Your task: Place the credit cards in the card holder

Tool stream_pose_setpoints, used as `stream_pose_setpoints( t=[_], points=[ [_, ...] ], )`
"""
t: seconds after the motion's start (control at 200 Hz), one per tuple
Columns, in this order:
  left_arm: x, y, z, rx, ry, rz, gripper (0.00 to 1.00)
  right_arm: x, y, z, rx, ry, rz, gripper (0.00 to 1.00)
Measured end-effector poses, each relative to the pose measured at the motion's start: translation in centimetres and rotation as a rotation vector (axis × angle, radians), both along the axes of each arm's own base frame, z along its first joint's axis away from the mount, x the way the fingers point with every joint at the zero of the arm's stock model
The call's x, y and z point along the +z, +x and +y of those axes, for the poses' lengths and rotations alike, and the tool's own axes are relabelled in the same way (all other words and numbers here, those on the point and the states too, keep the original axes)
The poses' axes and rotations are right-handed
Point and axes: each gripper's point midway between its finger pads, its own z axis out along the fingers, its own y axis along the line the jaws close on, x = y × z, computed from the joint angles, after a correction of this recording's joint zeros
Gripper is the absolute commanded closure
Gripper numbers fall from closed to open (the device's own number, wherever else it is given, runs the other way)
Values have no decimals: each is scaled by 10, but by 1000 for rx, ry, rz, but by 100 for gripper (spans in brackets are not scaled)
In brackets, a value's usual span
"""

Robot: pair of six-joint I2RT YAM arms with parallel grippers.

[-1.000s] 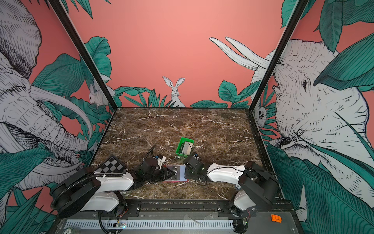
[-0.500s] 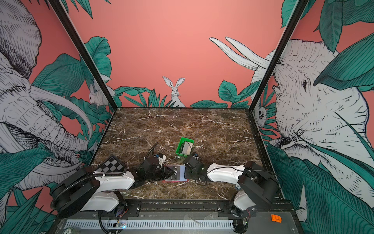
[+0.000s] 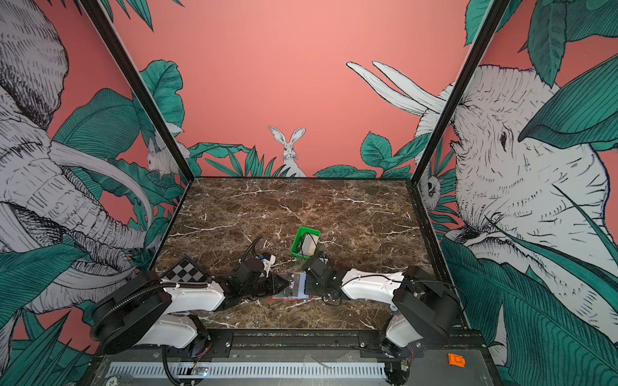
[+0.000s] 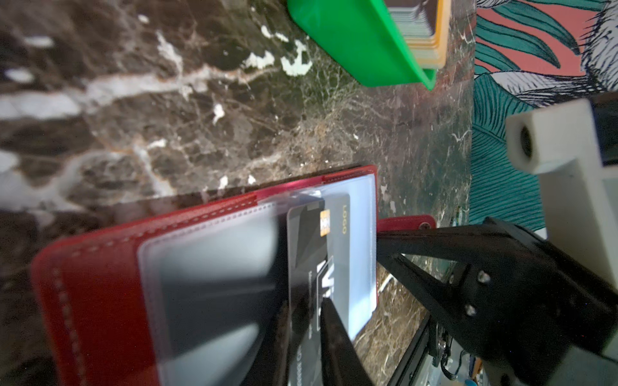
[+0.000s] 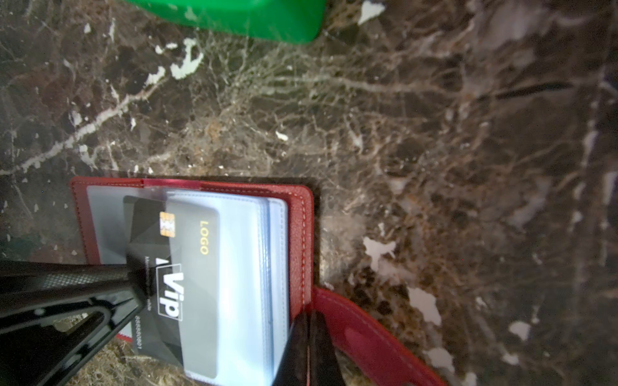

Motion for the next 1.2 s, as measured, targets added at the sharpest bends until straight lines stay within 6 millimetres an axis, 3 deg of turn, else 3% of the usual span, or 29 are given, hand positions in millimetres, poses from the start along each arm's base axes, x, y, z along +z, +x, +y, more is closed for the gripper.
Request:
stream_pose_setpoints(
  t=[0.69,1.2],
  points=[
    [-2,-8,-23,-61,-11,4,77,0,0,0,0,-5,3,97],
    [-3,-9,-24,-63,-1,7,81,0,0,0,0,-5,3,97]
  ],
)
